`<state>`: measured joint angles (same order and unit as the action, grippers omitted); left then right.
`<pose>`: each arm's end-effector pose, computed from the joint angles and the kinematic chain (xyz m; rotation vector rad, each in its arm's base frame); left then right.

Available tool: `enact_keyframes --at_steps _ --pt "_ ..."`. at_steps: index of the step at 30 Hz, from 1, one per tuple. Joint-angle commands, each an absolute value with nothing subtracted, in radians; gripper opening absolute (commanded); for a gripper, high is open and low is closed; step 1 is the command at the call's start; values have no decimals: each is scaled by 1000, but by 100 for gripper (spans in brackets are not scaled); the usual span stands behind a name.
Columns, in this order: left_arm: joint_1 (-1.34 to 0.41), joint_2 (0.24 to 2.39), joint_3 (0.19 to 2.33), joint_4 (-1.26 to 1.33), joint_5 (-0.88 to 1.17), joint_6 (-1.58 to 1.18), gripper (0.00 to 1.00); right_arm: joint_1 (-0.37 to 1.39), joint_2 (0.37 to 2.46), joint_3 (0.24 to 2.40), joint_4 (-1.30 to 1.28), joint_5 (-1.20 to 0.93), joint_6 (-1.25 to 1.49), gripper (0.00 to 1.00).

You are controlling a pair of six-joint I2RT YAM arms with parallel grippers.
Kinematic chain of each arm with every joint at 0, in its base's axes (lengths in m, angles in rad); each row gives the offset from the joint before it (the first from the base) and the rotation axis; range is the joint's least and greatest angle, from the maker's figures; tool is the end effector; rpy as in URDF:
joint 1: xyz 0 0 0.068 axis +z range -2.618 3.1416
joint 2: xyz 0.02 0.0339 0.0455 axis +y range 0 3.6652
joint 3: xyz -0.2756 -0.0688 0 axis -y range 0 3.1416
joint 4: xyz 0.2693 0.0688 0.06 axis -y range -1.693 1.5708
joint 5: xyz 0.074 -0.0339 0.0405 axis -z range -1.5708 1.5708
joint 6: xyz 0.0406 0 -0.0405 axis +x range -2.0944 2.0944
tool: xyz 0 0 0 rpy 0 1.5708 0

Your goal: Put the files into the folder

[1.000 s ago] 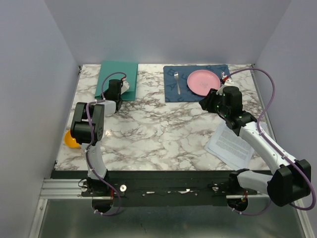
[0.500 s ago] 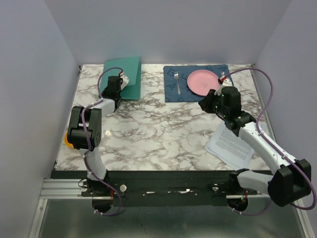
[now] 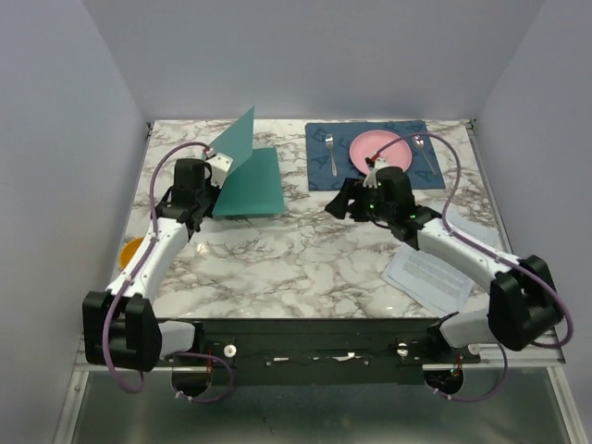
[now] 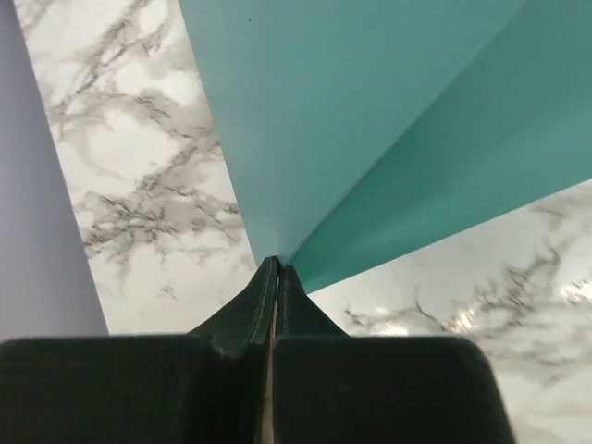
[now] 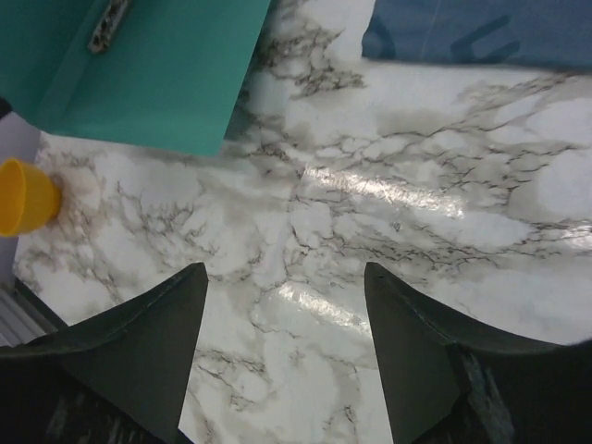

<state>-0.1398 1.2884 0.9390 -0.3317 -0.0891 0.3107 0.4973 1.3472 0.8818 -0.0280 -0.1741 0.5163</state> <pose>0.3032 -0.0390 0.2703 0.4570 2.2090 0.1919 0.2839 0.1621 0.2610 -0.0918 2.1536 0.7887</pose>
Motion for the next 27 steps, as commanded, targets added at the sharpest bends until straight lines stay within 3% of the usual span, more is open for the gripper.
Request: enact_keyframes --at_steps 1,11,19,27 --pt "-144 1166 910 -549 61 230 0 560 1514 899 130 -346 656 83" --pt "-141 994 871 -679 120 157 0 601 1830 1009 515 -532 929 86" --pt "-138 960 919 -726 149 133 0 640 1976 1112 489 -545 962 84" --pt "-138 954 913 -719 149 140 0 640 1930 1046 417 -500 890 82"
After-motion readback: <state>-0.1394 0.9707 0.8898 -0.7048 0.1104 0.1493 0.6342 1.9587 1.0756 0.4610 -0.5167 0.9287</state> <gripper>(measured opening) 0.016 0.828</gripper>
